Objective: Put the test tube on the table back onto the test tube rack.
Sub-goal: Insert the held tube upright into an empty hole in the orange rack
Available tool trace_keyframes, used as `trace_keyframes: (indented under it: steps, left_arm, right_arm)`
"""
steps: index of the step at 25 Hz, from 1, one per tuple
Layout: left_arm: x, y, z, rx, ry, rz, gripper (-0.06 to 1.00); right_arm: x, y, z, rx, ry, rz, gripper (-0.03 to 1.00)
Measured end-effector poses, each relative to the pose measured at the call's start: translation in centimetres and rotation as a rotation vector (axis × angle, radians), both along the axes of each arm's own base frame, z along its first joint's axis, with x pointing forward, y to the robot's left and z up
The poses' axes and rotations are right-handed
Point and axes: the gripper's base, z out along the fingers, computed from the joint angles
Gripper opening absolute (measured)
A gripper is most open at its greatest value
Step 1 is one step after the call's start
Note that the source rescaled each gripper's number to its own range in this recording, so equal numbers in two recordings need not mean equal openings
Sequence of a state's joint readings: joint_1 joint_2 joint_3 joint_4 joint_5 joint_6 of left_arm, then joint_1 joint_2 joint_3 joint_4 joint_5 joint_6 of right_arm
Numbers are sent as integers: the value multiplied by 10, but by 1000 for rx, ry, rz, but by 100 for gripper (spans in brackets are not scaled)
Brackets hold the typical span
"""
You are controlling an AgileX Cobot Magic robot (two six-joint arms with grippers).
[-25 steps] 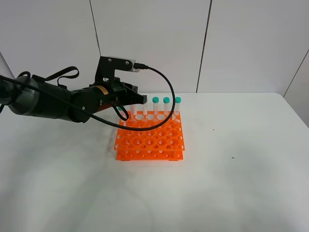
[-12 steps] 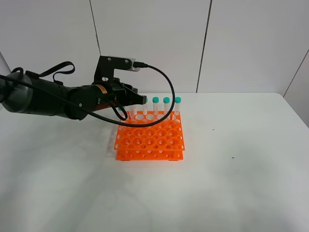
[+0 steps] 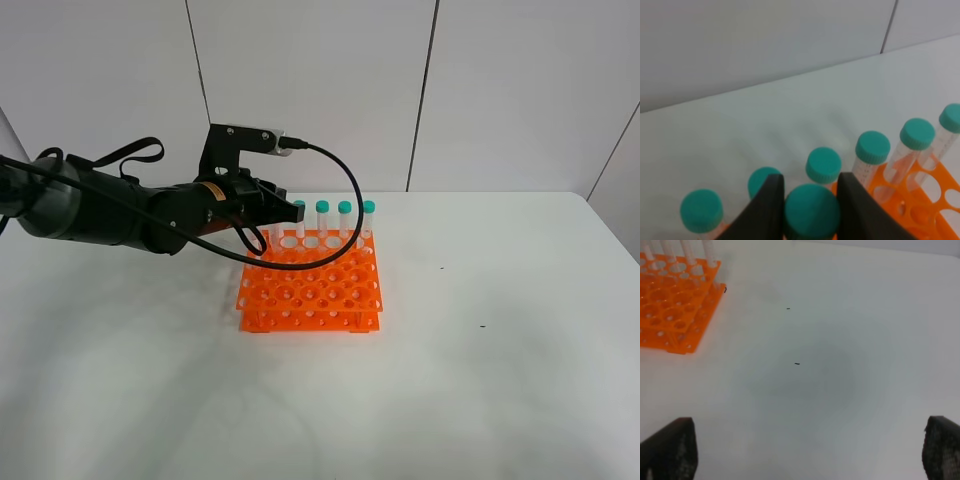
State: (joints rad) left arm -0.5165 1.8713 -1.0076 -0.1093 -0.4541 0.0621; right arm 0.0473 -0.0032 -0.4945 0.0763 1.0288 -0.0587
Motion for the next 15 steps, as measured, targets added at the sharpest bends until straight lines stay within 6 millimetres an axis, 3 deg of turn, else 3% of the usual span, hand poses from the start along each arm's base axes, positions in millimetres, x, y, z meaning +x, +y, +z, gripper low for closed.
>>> trace_keyframes:
  steps: [5, 15]
  left_arm:
    - [1, 0, 1, -8, -18, 1, 0]
    - [4, -2, -15, 6, 2, 3, 0]
  right_arm:
    - [0, 0, 0, 0, 0, 0, 100]
    - [0, 0, 0, 1, 0, 0, 100]
